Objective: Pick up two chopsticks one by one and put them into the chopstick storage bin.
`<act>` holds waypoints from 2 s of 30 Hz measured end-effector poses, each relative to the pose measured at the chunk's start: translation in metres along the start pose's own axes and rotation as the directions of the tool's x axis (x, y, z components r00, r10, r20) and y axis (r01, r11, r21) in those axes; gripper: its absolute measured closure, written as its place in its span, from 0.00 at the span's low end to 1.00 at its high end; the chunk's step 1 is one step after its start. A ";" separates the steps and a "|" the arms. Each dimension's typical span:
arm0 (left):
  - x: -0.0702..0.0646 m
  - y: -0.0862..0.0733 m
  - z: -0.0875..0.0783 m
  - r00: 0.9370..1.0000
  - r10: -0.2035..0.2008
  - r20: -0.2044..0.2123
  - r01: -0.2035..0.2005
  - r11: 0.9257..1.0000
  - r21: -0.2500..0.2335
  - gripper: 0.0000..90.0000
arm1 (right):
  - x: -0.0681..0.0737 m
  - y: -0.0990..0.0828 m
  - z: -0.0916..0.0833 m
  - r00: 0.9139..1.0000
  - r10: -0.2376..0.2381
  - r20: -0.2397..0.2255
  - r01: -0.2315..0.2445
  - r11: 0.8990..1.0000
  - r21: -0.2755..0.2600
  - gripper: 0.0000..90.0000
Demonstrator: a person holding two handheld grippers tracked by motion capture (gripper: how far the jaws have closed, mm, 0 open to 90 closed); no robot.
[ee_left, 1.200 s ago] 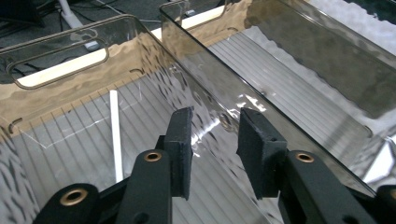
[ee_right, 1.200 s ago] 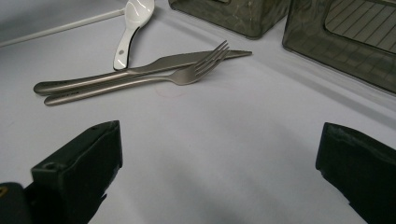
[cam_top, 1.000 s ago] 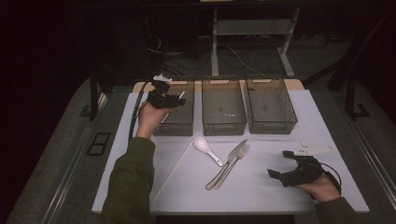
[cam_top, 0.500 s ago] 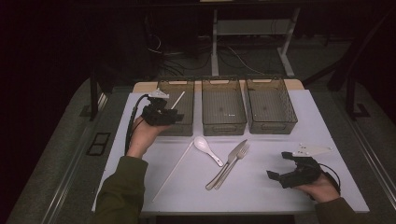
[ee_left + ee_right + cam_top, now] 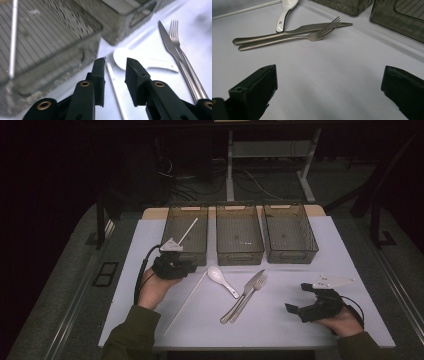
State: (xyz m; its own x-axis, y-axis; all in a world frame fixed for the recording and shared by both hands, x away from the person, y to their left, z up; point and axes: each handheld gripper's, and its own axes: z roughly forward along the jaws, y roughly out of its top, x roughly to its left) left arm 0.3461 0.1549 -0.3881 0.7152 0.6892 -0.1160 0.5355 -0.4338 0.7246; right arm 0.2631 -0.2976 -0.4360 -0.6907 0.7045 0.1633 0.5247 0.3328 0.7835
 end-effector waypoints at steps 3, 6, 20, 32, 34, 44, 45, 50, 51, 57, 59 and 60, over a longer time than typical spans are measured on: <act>-0.005 -0.011 -0.001 1.000 -0.007 -0.006 0.007 1.000 -0.001 0.79 | 0.000 0.000 0.000 1.000 0.002 0.002 -0.002 1.000 0.001 0.01; -0.010 -0.020 -0.003 1.000 -0.015 0.003 0.015 1.000 -0.006 0.80 | 0.001 0.000 0.000 1.000 0.002 0.006 -0.002 1.000 0.001 0.01; -0.022 -0.040 0.009 1.000 -0.017 0.010 0.016 0.998 0.060 0.85 | 0.002 0.000 -0.002 1.000 0.011 0.010 -0.011 1.000 -0.015 0.01; -0.019 -0.047 0.018 0.999 -0.040 0.019 0.038 0.995 0.094 0.87 | 0.002 0.000 -0.002 1.000 0.011 0.015 -0.011 1.000 -0.014 0.01; -0.019 -0.047 0.018 1.000 -0.027 0.016 0.025 0.994 0.103 0.87 | 0.002 0.000 -0.002 1.000 0.011 0.015 -0.011 1.000 -0.014 0.01; -0.023 -0.049 0.026 1.000 0.001 -0.010 0.000 0.990 0.141 0.88 | 0.002 0.000 -0.003 1.000 0.011 0.016 -0.010 1.000 -0.015 0.01; -0.024 -0.049 0.026 1.000 0.000 -0.014 0.002 0.990 0.141 0.88 | 0.002 0.000 -0.003 1.000 0.011 0.016 -0.011 1.000 -0.014 0.01; -0.027 -0.049 0.027 0.999 0.010 -0.040 -0.004 0.989 0.147 0.89 | 0.002 0.000 -0.002 1.000 0.010 0.014 -0.010 1.000 -0.014 0.01; -0.027 -0.049 0.027 0.999 0.006 -0.041 0.000 0.989 0.145 0.89 | 0.002 0.000 -0.002 1.000 0.011 0.014 -0.011 1.000 -0.013 0.01; -0.026 -0.049 0.027 0.999 -0.030 -0.041 0.036 0.989 0.145 0.91 | 0.002 0.000 -0.002 1.000 0.009 0.011 -0.009 1.000 -0.011 0.01; -0.024 -0.048 0.027 0.999 -0.033 -0.039 0.038 0.988 0.147 0.92 | 0.002 0.000 -0.002 1.000 0.010 0.011 -0.010 1.000 -0.011 0.01; -0.023 -0.048 0.027 0.999 -0.031 -0.039 0.037 0.988 0.148 0.92 | 0.002 0.000 -0.002 1.000 0.011 0.011 -0.010 1.000 -0.012 0.01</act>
State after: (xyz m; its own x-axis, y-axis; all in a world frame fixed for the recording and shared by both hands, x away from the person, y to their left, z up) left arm 0.3156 0.1441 -0.4383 0.6801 0.7245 -0.1122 0.6222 -0.4894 0.6111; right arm 0.2605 -0.2974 -0.4339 -0.6796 0.7149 0.1648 0.5259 0.3180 0.7889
